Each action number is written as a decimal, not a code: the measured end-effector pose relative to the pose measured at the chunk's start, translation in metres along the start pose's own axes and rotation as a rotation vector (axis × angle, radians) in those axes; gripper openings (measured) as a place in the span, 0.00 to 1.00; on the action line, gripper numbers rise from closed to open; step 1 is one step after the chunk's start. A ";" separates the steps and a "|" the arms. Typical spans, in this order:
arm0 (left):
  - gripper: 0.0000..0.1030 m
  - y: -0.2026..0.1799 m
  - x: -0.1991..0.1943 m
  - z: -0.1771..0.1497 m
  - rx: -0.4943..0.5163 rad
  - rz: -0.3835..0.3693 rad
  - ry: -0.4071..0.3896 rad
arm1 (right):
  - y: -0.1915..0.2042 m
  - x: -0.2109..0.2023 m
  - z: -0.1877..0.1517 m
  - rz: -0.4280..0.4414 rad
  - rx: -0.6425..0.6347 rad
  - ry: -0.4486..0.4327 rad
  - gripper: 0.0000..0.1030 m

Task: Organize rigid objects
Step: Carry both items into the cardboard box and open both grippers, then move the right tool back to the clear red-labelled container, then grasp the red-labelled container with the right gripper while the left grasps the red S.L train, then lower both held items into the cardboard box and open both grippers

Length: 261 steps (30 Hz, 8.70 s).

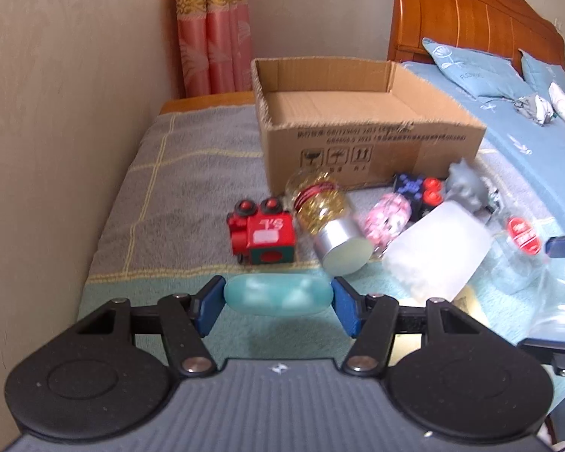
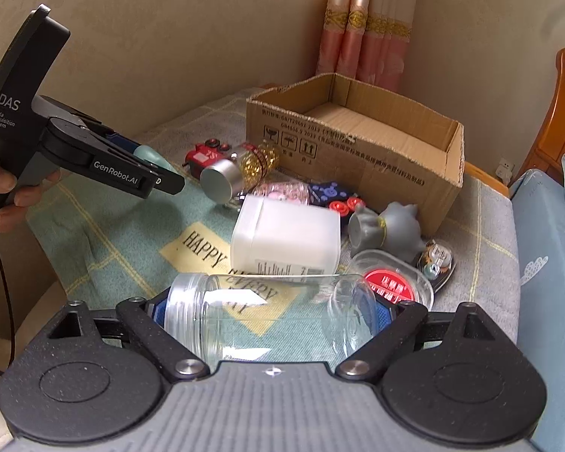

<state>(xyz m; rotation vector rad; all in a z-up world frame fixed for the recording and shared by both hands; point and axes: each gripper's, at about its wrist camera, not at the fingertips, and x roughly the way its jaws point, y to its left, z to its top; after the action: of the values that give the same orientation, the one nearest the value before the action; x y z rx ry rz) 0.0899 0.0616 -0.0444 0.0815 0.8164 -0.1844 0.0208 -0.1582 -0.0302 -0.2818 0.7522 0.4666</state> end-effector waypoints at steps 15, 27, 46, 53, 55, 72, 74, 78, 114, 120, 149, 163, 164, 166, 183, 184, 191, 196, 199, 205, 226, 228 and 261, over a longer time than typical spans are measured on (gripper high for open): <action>0.59 -0.030 0.011 0.114 0.084 -0.077 -0.100 | -0.075 0.009 0.087 -0.036 0.050 -0.091 0.91; 0.80 -0.028 0.076 0.148 0.068 -0.024 -0.035 | -0.114 0.042 0.125 -0.084 0.108 -0.065 0.91; 0.99 -0.007 -0.003 0.074 -0.040 0.052 -0.191 | -0.160 0.107 0.174 -0.096 0.188 0.026 0.91; 0.99 0.000 -0.005 0.051 -0.071 0.114 -0.164 | -0.172 0.147 0.205 -0.135 0.201 0.068 0.91; 0.99 0.000 -0.004 0.050 -0.061 0.138 -0.161 | -0.173 0.155 0.210 -0.169 0.200 0.071 1.00; 0.99 -0.017 -0.006 0.034 -0.006 0.077 -0.131 | -0.145 0.105 0.166 -0.129 0.180 0.039 1.00; 0.99 -0.018 -0.006 0.033 -0.001 0.075 -0.134 | -0.141 0.097 0.157 -0.117 0.194 0.034 1.00; 0.99 -0.019 -0.008 0.025 0.012 0.063 -0.134 | -0.127 0.078 0.133 -0.102 0.221 0.024 1.00; 1.00 0.036 0.065 -0.011 -0.057 0.043 -0.015 | -0.040 0.050 -0.044 -0.208 0.287 0.003 1.00; 1.00 0.041 0.070 -0.005 -0.064 0.048 -0.017 | -0.039 0.050 -0.045 -0.215 0.290 -0.005 1.00; 0.46 0.035 0.057 -0.003 0.033 -0.010 -0.089 | -0.037 0.049 -0.048 -0.224 0.293 -0.024 1.00; 0.72 0.026 0.024 -0.040 0.037 0.006 -0.051 | -0.038 0.049 -0.047 -0.225 0.298 -0.015 1.00; 0.74 0.026 0.026 -0.040 0.041 0.009 -0.054 | -0.038 0.049 -0.046 -0.225 0.298 -0.011 1.00; 0.74 0.027 0.028 -0.038 0.037 -0.001 -0.058 | -0.039 0.050 -0.044 -0.222 0.300 0.000 1.00; 0.71 0.034 0.032 -0.030 0.051 -0.040 -0.029 | -0.065 0.048 -0.041 -0.293 0.343 0.070 1.00; 0.70 0.034 0.032 -0.029 0.051 -0.041 -0.028 | -0.064 0.048 -0.039 -0.288 0.338 0.064 1.00; 0.59 0.033 0.033 -0.024 0.088 -0.057 -0.014 | -0.062 0.051 -0.022 -0.268 0.332 0.042 0.96; 0.52 0.031 0.034 -0.022 0.100 -0.069 -0.009 | -0.064 0.056 -0.018 -0.274 0.326 0.077 0.83; 0.52 0.031 0.034 -0.021 0.094 -0.065 -0.002 | -0.066 0.057 -0.016 -0.278 0.327 0.092 0.78; 0.51 0.031 0.028 -0.019 0.068 -0.049 0.000 | -0.066 0.052 -0.016 -0.254 0.318 0.094 0.78; 0.48 0.022 -0.013 0.014 0.092 -0.031 -0.080 | -0.073 0.000 0.027 -0.165 0.171 -0.029 0.78; 0.48 0.020 -0.018 0.020 0.095 -0.033 -0.096 | -0.077 -0.003 0.036 -0.161 0.161 -0.049 0.78; 0.48 -0.006 0.008 0.136 0.146 -0.047 -0.126 | -0.140 0.064 0.126 -0.058 0.286 -0.100 1.00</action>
<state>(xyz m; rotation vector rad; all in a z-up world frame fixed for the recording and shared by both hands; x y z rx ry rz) 0.1918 0.0357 0.0430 0.1860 0.6786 -0.2905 0.2060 -0.2080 0.0236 -0.0133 0.7012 0.3105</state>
